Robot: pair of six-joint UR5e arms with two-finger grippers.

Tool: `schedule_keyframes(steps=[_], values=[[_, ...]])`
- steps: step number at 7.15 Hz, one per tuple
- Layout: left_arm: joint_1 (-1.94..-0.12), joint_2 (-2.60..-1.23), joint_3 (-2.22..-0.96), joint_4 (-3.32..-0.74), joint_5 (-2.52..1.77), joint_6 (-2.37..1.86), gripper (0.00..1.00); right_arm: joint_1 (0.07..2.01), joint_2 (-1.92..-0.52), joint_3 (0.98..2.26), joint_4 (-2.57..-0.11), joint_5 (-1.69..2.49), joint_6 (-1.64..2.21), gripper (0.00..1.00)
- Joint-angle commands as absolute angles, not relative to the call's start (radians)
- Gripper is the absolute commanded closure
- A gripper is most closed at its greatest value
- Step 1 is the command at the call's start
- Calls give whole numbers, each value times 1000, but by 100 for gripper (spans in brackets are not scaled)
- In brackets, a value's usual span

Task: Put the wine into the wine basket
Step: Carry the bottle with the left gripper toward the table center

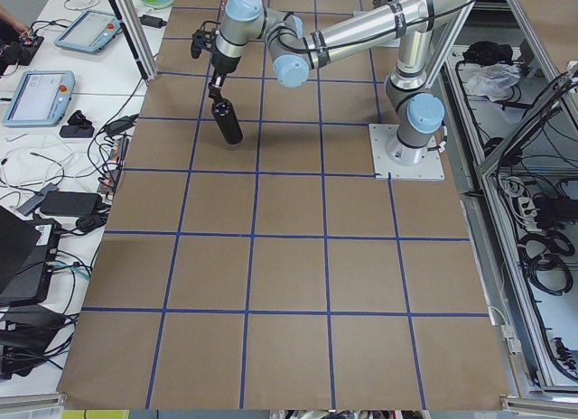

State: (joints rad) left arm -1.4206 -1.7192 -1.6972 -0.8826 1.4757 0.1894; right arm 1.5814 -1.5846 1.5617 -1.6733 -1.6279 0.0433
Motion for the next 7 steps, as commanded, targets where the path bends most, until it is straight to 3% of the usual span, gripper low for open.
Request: schedule_keyframes(steps=[1,4,7], values=[[-1631,-1643,-1723,-876,1560,46,100,1582,-1585,1565,-1672,-1623,43,0],[-1860,-1626,-1732,-834,1604,-219,100,1585,-1586,1565,-1618,-1609,43,0],[-1891,-1632,-1891,-627,1621,-216,100,1586,-1585,1565,-1597,-1557,49,0]])
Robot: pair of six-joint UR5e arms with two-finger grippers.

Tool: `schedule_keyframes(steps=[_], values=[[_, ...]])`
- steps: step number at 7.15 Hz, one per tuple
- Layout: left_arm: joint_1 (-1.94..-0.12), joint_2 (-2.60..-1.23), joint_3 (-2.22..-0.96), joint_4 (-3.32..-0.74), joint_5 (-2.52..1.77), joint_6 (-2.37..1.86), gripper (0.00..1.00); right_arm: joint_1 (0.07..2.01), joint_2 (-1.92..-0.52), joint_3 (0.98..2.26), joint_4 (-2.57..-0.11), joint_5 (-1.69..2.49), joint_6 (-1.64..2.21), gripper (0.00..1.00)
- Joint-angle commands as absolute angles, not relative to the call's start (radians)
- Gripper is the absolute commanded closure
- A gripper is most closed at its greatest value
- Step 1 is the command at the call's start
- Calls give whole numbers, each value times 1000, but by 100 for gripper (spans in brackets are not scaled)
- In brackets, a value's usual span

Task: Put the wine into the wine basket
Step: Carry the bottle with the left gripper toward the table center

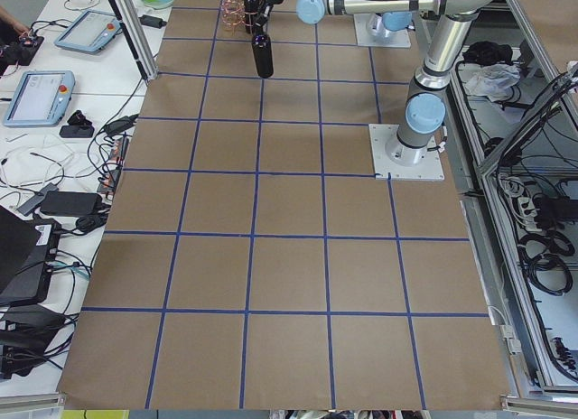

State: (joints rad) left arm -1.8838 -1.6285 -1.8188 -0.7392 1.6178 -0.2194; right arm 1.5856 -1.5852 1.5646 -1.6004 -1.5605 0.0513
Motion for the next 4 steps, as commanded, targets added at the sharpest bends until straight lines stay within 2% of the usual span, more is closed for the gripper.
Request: schedule_keyframes(steps=[1,4], values=[[-1881,-1632,-1890,-615,1621,-174,100,1586,-1585,1565,-1597,-1557,51,0],[-1865,-1655,-1899,-615,1623,-137,100,1586,-1585,1565,-1597,-1559,52,0]])
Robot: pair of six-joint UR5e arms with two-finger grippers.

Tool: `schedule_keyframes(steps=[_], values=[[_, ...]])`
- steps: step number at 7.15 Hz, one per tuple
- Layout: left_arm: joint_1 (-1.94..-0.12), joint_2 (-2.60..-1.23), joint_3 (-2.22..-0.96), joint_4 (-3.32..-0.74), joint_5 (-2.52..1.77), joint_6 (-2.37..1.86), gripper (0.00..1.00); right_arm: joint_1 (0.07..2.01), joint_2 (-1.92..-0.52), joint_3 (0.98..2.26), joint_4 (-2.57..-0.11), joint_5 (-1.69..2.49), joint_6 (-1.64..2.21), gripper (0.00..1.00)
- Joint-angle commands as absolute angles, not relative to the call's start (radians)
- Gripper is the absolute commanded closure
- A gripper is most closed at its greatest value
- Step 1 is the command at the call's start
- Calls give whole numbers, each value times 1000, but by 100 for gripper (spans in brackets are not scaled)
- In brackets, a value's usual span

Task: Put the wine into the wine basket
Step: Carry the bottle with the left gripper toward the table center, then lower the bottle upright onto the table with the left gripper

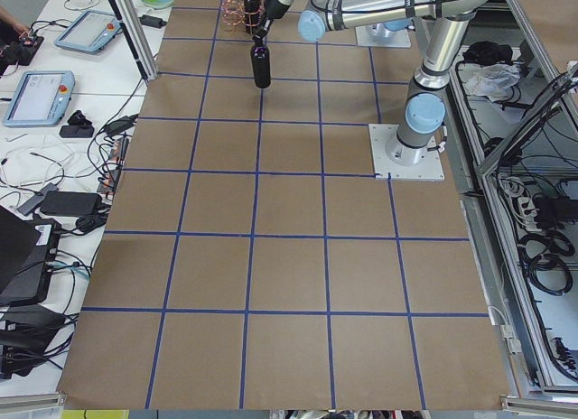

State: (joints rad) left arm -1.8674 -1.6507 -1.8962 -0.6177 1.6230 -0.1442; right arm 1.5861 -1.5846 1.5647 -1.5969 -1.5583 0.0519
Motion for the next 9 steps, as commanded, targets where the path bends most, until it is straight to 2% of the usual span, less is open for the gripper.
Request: schedule_keyframes(steps=[1,9], values=[[-1867,-1658,-1901,-615,1623,-146,100,1586,-1585,1565,-1595,-1562,51,0],[-1882,-1681,-1904,-617,1629,-216,100,1586,-1585,1566,-1594,-1563,49,0]])
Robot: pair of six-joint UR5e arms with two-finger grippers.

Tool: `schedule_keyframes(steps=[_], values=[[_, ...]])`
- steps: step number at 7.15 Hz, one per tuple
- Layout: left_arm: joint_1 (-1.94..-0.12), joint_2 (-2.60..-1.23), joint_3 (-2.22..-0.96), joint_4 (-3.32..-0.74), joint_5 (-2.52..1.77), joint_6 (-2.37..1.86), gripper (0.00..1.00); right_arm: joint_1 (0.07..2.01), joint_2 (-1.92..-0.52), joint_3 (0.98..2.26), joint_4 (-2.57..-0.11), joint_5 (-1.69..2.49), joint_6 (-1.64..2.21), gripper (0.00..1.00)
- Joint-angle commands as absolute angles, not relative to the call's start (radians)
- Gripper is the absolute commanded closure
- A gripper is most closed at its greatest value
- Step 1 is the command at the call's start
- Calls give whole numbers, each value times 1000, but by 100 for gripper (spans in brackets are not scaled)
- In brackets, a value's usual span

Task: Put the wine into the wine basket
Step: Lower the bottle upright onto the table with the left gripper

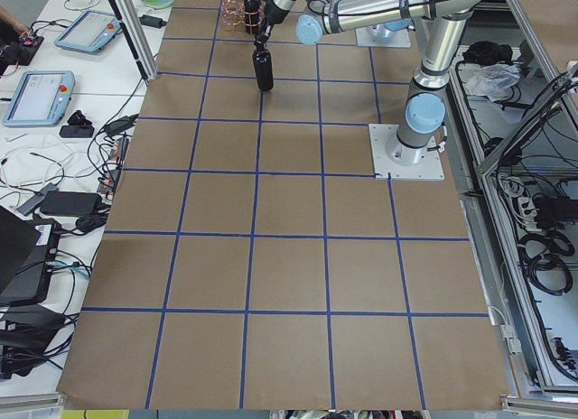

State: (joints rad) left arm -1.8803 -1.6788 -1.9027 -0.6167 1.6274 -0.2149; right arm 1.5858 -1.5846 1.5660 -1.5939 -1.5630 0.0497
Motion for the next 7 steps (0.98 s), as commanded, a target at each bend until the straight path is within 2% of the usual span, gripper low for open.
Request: schedule_keyframes(steps=[1,7], values=[[-1894,-1683,-1904,-618,1656,-216,100,1586,-1585,1572,-1594,-1563,49,0],[-1911,-1703,-1902,-618,1667,-218,100,1586,-1586,1577,-1594,-1563,49,0]])
